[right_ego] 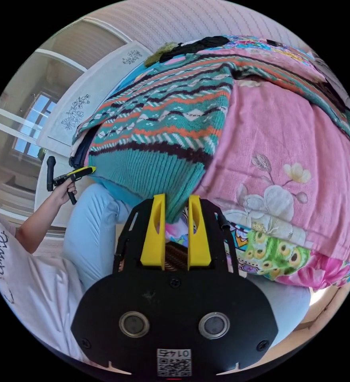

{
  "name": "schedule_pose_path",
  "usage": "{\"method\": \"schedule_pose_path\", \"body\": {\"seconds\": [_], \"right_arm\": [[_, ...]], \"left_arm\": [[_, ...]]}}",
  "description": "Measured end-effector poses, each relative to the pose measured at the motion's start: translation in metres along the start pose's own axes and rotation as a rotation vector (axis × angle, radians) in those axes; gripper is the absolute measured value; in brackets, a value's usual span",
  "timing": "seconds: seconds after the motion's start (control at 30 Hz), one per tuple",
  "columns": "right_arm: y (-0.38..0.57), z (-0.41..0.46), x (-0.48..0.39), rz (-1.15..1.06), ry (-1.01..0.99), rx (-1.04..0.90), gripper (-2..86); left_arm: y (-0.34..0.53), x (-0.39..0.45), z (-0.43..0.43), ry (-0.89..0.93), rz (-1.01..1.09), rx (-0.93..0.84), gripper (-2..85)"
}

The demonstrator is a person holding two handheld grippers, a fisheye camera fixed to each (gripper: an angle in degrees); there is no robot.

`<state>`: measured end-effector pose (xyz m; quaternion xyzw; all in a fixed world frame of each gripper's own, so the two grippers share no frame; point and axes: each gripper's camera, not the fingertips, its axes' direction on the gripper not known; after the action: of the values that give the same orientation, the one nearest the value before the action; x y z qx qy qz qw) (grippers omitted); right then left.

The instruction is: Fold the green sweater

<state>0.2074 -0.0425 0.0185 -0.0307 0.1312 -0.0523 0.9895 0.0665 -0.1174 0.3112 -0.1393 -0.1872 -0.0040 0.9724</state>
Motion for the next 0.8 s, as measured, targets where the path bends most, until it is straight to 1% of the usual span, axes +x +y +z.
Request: {"method": "schedule_pose_path", "body": {"seconds": [0.1, 0.2, 0.27, 0.33, 0.43, 0.5, 0.53, 0.6, 0.63, 0.7, 0.8], "right_arm": [[-0.003, -0.015, 0.0, -0.027, -0.076, 0.012, 3.9], [0.004, -0.024, -0.007, -0.077, -0.052, -0.017, 2.9], [0.008, -0.019, -0.012, -0.115, -0.017, -0.064, 2.8], [0.009, -0.009, -0.011, -0.126, 0.005, -0.093, 3.0], [0.007, -0.019, -0.002, -0.125, -0.06, -0.055, 4.2], [0.014, -0.046, 0.011, -0.114, -0.054, 0.056, 6.2], [0.016, -0.055, 0.016, -0.103, -0.038, 0.098, 6.4], [0.029, -0.091, 0.047, 0.011, 0.09, 0.305, 7.1], [0.032, -0.099, 0.057, 0.052, 0.12, 0.355, 7.6], [0.043, -0.127, 0.098, 0.209, 0.185, 0.525, 9.4], [0.048, -0.149, 0.141, 0.369, 0.244, 0.677, 11.5]], "left_arm": [[0.006, -0.002, -0.012, 0.017, 0.034, 0.026, 2.9], [0.017, -0.002, -0.024, 0.045, 0.051, 0.039, 2.1], [0.021, 0.002, -0.018, 0.005, 0.094, -0.001, 2.3], [0.025, 0.001, -0.021, 0.017, 0.094, 0.021, 3.0], [0.03, -0.001, -0.049, -0.006, 0.08, 0.049, 5.1], [0.031, 0.005, -0.071, -0.052, 0.102, 0.068, 5.5], [0.029, 0.016, -0.086, -0.077, 0.153, 0.091, 5.3], [0.018, 0.041, -0.106, -0.122, 0.247, 0.137, 5.1], [0.005, 0.062, -0.116, -0.131, 0.309, 0.16, 5.0], [-0.02, 0.103, -0.126, -0.085, 0.426, 0.199, 5.0], [-0.064, 0.189, -0.129, 0.002, 0.649, 0.314, 5.1]]}}
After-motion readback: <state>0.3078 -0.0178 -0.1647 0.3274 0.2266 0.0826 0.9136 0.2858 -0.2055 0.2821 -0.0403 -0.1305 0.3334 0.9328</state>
